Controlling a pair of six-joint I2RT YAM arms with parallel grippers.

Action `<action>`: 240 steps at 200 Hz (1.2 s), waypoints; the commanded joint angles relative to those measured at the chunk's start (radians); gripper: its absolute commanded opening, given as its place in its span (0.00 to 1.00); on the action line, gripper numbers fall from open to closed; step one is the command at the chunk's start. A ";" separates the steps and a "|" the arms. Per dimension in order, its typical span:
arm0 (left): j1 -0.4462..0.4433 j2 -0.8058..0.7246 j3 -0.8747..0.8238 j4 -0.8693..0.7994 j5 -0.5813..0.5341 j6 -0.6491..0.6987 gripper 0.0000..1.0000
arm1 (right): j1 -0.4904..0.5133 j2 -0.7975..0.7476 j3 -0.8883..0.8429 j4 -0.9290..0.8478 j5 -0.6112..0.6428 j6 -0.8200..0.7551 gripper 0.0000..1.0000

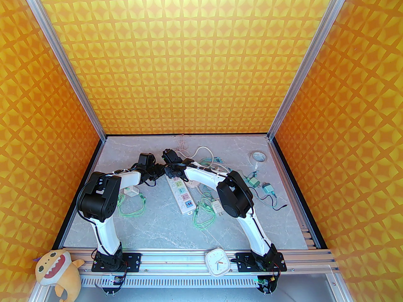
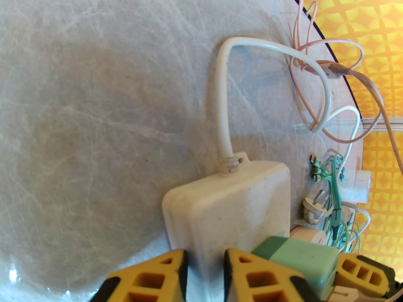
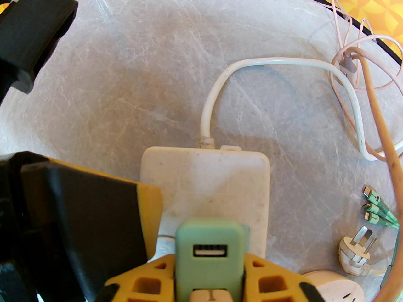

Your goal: Pull the plug off the socket

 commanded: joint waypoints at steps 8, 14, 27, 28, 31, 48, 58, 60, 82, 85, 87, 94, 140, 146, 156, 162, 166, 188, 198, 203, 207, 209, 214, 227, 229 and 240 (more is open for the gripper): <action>-0.008 0.045 -0.011 -0.098 0.005 0.000 0.25 | 0.027 -0.023 -0.011 -0.003 0.143 -0.067 0.25; -0.008 0.046 -0.008 -0.100 0.005 0.000 0.25 | 0.032 -0.023 -0.009 -0.006 0.161 -0.074 0.25; -0.008 0.049 -0.007 -0.102 0.004 0.000 0.25 | 0.035 -0.026 -0.008 -0.006 0.166 -0.073 0.25; -0.008 0.049 -0.007 -0.102 0.004 0.000 0.25 | 0.035 -0.027 -0.008 -0.007 0.166 -0.073 0.25; -0.008 0.049 -0.008 -0.103 0.005 0.000 0.25 | 0.034 -0.028 -0.009 -0.006 0.170 -0.073 0.25; -0.008 0.047 -0.007 -0.105 0.005 0.001 0.25 | 0.035 -0.033 -0.010 -0.006 0.188 -0.078 0.24; -0.008 0.047 -0.007 -0.104 0.005 0.003 0.25 | 0.033 -0.039 -0.009 -0.006 0.193 -0.078 0.24; -0.009 0.047 -0.007 -0.105 0.005 0.003 0.25 | 0.033 -0.040 -0.010 -0.006 0.193 -0.076 0.24; -0.008 0.048 -0.005 -0.106 0.004 0.003 0.25 | 0.009 -0.060 -0.020 -0.002 0.115 -0.036 0.24; -0.008 0.047 -0.005 -0.106 0.005 0.003 0.25 | 0.005 -0.063 -0.022 0.000 0.102 -0.029 0.24; -0.007 0.047 -0.004 -0.106 0.004 0.003 0.25 | 0.002 -0.064 -0.024 0.002 0.092 -0.024 0.24; -0.007 0.046 -0.005 -0.106 0.005 0.003 0.25 | -0.008 -0.073 -0.030 0.011 0.053 -0.005 0.24; -0.008 0.043 -0.007 -0.107 0.004 0.004 0.25 | -0.044 -0.114 -0.063 0.050 -0.044 0.057 0.24; -0.007 0.043 -0.006 -0.107 0.003 0.004 0.25 | -0.046 -0.117 -0.063 0.049 -0.036 0.055 0.24; -0.006 0.042 -0.007 -0.107 0.003 0.005 0.25 | -0.045 -0.126 -0.066 0.048 -0.023 0.054 0.24; -0.007 0.042 -0.007 -0.107 0.003 0.006 0.25 | -0.045 -0.134 -0.070 0.049 -0.016 0.052 0.24; -0.007 0.042 -0.007 -0.108 0.003 0.005 0.25 | -0.045 -0.139 -0.073 0.052 -0.011 0.052 0.24; -0.007 0.044 -0.005 -0.108 0.003 0.004 0.25 | -0.044 -0.159 -0.089 0.064 -0.005 0.049 0.24; -0.007 0.044 -0.005 -0.108 0.003 0.004 0.25 | -0.044 -0.164 -0.088 0.058 -0.002 0.050 0.24; -0.008 0.044 -0.005 -0.107 0.003 0.004 0.25 | -0.044 -0.165 -0.089 0.058 0.000 0.053 0.24; -0.007 0.044 -0.007 -0.108 0.003 0.004 0.25 | -0.044 -0.168 -0.089 0.057 0.002 0.054 0.24; -0.007 0.044 -0.007 -0.108 0.003 0.004 0.25 | -0.045 -0.168 -0.090 0.057 0.003 0.055 0.24; -0.007 0.045 -0.007 -0.108 0.003 0.004 0.25 | -0.044 -0.172 -0.092 0.059 0.005 0.056 0.24; -0.007 0.045 -0.007 -0.107 0.003 0.006 0.25 | -0.045 -0.185 -0.104 0.065 0.011 0.059 0.24; -0.007 0.044 -0.006 -0.107 0.003 0.006 0.25 | -0.045 -0.188 -0.106 0.066 0.012 0.060 0.24; -0.006 0.042 -0.005 -0.107 0.003 0.007 0.25 | -0.045 -0.202 -0.114 0.067 0.016 0.060 0.24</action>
